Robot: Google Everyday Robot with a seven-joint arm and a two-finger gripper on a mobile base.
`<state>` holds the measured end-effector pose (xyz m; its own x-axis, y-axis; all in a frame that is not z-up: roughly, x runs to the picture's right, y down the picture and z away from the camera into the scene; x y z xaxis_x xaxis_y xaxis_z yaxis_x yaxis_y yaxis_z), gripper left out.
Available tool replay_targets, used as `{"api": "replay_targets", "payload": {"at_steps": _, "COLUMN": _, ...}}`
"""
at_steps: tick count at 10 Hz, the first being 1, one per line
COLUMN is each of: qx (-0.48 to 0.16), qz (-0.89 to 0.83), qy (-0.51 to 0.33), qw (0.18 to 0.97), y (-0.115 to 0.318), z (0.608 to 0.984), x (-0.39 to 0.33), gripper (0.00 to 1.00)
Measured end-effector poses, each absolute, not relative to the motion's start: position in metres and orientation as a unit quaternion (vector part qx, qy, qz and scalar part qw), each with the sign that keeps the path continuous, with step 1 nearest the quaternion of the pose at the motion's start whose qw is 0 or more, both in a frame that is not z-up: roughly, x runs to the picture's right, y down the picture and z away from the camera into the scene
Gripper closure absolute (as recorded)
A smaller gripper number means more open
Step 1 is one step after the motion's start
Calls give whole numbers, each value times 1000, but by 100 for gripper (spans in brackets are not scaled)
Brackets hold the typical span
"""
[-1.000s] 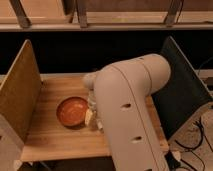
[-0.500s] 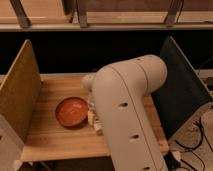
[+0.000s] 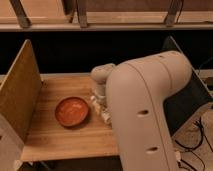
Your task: Place the bottle in the ceramic bowl
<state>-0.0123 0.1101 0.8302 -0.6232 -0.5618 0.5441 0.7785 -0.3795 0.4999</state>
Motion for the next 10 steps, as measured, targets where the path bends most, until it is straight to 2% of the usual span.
{"api": "replay_targets", "payload": {"at_steps": 2, "qx": -116, "qz": -845, "qy": -332, "qw": 404, "y": 68, "z": 809, "x": -20, "gripper": 100}}
{"api": "replay_targets", "payload": {"at_steps": 4, "qx": -86, "qz": -873, "qy": -310, "qw": 367, "y": 48, "z": 788, "x": -52, "gripper": 100}}
{"api": "replay_targets", "payload": {"at_steps": 8, "qx": -31, "qz": -915, "qy": -310, "qw": 257, "y": 61, "z": 763, "x": -139, "gripper": 100}}
{"api": "replay_targets", "payload": {"at_steps": 10, "qx": 23, "qz": -923, "qy": -314, "qw": 220, "y": 70, "z": 754, "x": -180, "gripper": 95}}
